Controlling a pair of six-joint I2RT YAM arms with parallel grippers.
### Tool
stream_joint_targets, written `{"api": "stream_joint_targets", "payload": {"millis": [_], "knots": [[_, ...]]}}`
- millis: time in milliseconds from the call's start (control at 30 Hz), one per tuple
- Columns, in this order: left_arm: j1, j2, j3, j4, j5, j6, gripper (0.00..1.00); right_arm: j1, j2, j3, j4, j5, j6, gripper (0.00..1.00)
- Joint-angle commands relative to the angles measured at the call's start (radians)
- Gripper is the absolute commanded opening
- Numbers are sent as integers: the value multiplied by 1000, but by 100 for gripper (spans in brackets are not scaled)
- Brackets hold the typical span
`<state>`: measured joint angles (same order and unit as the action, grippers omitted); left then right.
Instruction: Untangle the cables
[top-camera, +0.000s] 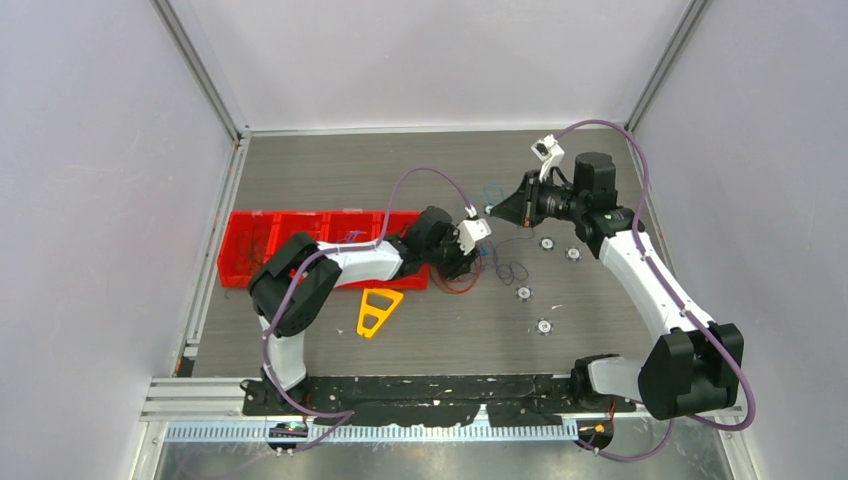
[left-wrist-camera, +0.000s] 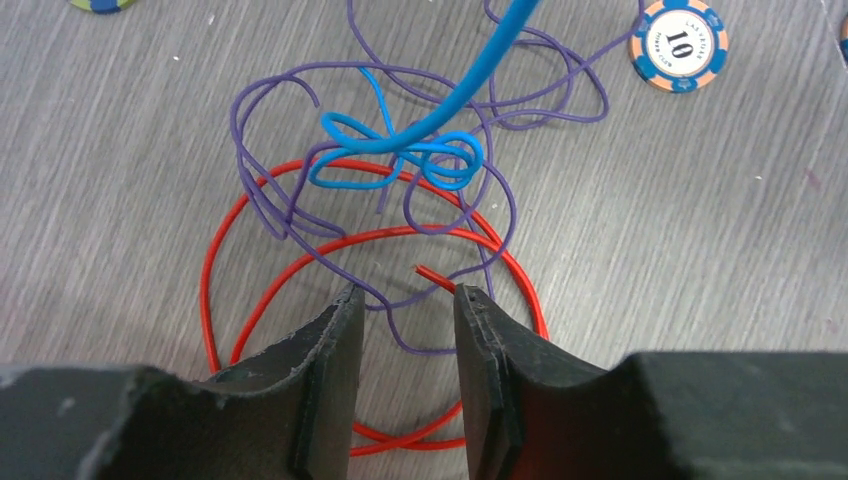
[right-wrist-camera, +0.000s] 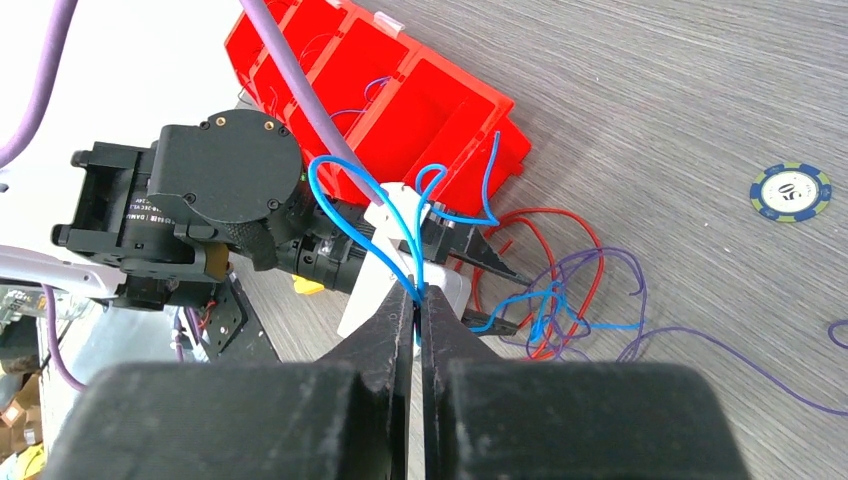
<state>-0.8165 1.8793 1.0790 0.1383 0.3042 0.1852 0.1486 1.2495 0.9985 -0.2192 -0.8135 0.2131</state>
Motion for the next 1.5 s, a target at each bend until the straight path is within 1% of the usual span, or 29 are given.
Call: {"api": "stream_joint_targets", "payload": {"millis": [0, 100, 200, 233, 333, 467, 567, 667, 833, 1000, 1100, 1233, 1467], "knots": [[-7, 21, 64, 81, -28, -11, 37, -8, -25, 20, -5, -16, -6, 5], [-9, 31, 78, 81, -20, -24, 24, -15, -21, 24, -8, -15, -7, 5], [-9, 26, 78, 80, -26, -26, 4, -29, -16, 25, -11, -12, -5, 5], [-9, 18, 74, 77, -31, -24, 0, -31, -13, 25, -14, -8, -11, 5], [-10, -49, 49, 66, 3, -9, 0, -38, -3, 23, -30, 22, -40, 5], [-9, -199, 6, 38, 55, -1, 0, -39, 34, 10, -46, 101, -90, 6], [-8, -305, 3, -6, 79, 4, 0, -40, 74, -2, -65, 180, -137, 5], [1, -386, 38, -68, 103, -9, 0, -41, 131, -23, -79, 259, -193, 5], [61, -472, 176, -191, 156, -106, 0, -42, 213, -23, -129, 327, -300, 6], [115, -512, 362, -291, 201, -134, 0, -42, 277, -18, -170, 389, -382, 5], [141, -506, 478, -346, 219, -146, 0, -46, 307, 10, -230, 362, -451, 6], [167, -489, 576, -362, 227, -205, 0, -57, 305, 13, -267, 391, -520, 5], [206, -487, 726, -355, 186, -232, 0, -95, 334, 10, -324, 413, -578, 5]]}}
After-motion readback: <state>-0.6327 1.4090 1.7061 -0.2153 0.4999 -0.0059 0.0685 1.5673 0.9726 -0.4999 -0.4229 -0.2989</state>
